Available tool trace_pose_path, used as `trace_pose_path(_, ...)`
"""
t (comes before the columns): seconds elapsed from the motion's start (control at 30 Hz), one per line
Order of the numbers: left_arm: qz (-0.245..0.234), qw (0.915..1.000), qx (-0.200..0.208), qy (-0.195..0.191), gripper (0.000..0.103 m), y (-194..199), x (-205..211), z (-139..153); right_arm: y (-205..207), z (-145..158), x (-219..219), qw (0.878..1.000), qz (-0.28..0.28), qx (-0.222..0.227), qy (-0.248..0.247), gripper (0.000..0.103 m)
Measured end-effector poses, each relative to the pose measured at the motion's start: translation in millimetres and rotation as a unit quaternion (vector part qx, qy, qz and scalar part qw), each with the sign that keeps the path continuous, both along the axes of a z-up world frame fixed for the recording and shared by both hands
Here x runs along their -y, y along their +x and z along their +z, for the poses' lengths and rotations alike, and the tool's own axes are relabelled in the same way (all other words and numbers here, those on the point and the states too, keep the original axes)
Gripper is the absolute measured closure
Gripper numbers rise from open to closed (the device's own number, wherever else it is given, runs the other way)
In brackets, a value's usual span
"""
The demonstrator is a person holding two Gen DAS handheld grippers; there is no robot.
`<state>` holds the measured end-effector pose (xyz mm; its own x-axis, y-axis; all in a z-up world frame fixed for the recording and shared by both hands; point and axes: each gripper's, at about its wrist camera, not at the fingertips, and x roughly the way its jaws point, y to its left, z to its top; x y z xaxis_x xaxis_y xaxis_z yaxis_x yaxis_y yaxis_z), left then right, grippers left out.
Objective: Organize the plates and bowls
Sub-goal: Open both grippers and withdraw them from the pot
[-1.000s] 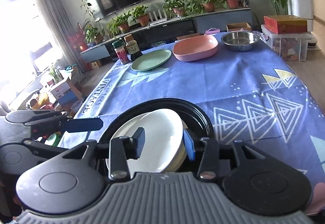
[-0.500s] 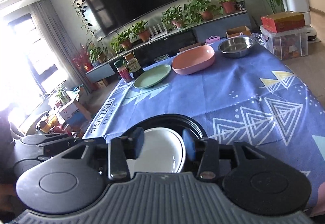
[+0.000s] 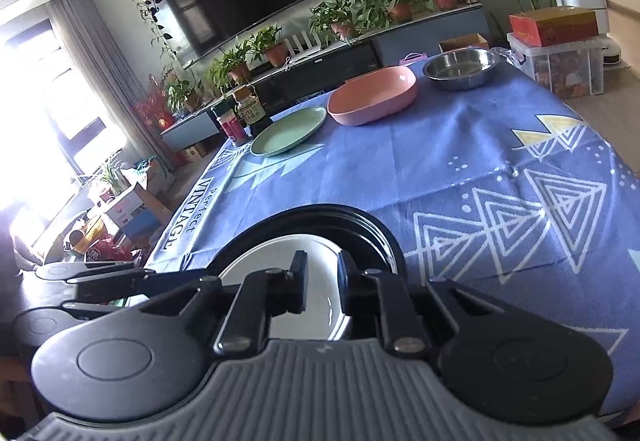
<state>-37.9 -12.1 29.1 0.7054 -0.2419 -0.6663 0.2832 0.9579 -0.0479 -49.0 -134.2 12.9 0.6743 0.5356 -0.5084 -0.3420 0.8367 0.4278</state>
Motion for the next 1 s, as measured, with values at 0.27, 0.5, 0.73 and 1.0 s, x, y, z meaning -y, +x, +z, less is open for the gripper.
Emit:
trace_pose_path(0.27, -0.005, 0.9998, 0.0, -0.02, 0.07, -1.3, -7.6, 0.7, 0.1, 3.8, 1.2, 1.0, 0.001, 0.004, -0.002, 0.053)
trace_pose_path(0.5, 0.001, 0.9987, 0.016, -0.049, 0.07, 0.4, -19.5, 11.6, 2.7, 16.2, 6.9, 1.0, 0.002, 0.022, 0.017, 0.05)
trace_pose_path(0.73, 0.023, 0.9949, 0.048, -0.086, 0.066, 7.1, -38.7, 24.0, 15.2, 21.2, 11.0, 0.998, 0.021, 0.032, 0.046, 0.05)
trace_pose_path(1.0, 0.06, 0.9866, 0.079, -0.13, 0.06, 24.4, -65.7, 32.9, 34.0, 29.7, 13.5, 0.997, 0.029, 0.041, 0.051, 0.043)
